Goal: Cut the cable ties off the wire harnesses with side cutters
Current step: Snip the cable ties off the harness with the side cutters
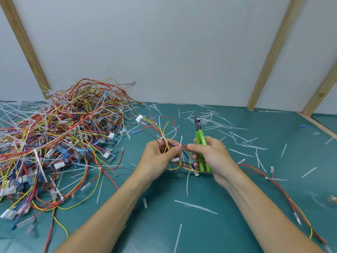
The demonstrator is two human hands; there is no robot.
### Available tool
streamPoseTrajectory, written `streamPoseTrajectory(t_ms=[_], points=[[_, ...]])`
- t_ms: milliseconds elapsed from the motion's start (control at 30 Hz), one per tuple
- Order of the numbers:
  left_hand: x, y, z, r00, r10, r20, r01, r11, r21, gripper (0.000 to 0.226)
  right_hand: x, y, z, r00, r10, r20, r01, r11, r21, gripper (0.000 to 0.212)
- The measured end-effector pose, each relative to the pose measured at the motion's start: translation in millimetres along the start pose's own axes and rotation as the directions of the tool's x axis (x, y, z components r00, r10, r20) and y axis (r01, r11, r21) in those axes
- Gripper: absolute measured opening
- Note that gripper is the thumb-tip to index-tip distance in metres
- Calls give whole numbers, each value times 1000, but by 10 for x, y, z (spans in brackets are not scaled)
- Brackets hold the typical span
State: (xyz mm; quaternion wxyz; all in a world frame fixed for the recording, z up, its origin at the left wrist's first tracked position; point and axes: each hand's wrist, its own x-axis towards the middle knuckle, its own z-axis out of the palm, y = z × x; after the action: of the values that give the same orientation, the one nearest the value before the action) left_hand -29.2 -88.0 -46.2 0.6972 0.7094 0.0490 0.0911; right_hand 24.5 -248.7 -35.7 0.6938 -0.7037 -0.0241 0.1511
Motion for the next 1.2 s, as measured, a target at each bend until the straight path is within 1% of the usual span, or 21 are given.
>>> streamPoseTrajectory(t_ms=[67,100,133,200,267,333,400,467,600,667,767,1000,1200], points=[[7,-13,9,999,-20,-31,21,999,26,14,-8,-22,-17,999,-41,24,43,995,-88,26],[12,-13,1,998,-32,-60,34,999,32,14,-8,-35,-35,994,-106,19,107,979,-172,29],[17,-7,-16,995,-42,-89,45,999,28,13,-7,-53,-61,980,-200,9,194,938,-288,31],[23,9,-52,992,-55,-115,54,998,-9,10,-9,-83,-139,922,-388,7,334,782,-526,33],[26,13,-73,991,-67,-112,65,998,-24,6,-14,-116,-232,864,-503,39,405,644,-649,35],[25,4,-72,991,-85,-101,82,996,-25,5,0,-150,-335,837,-540,86,431,557,-710,34],[19,-3,-65,992,-99,-83,96,994,-45,6,16,-185,-432,841,-520,149,431,478,-766,35],[11,-4,-69,992,-101,-76,97,994,-51,6,15,-213,-485,852,-478,214,438,427,-791,36],[24,-24,-77,992,-75,-97,75,997,-8,9,-13,-244,-485,844,-459,277,477,408,-778,41],[25,-32,-75,993,-58,-104,60,998,19,11,-22,-256,-468,838,-469,279,480,391,-785,47],[36,-56,-75,992,-30,-121,36,998,51,14,-28,-253,-450,829,-493,264,485,398,-779,52],[55,-76,-77,986,21,-166,0,992,122,21,-2,-240,-469,800,-541,258,506,377,-776,43],[16,-30,-48,983,32,-183,5,980,201,17,15,-217,-449,784,-557,273,519,349,-780,38]])
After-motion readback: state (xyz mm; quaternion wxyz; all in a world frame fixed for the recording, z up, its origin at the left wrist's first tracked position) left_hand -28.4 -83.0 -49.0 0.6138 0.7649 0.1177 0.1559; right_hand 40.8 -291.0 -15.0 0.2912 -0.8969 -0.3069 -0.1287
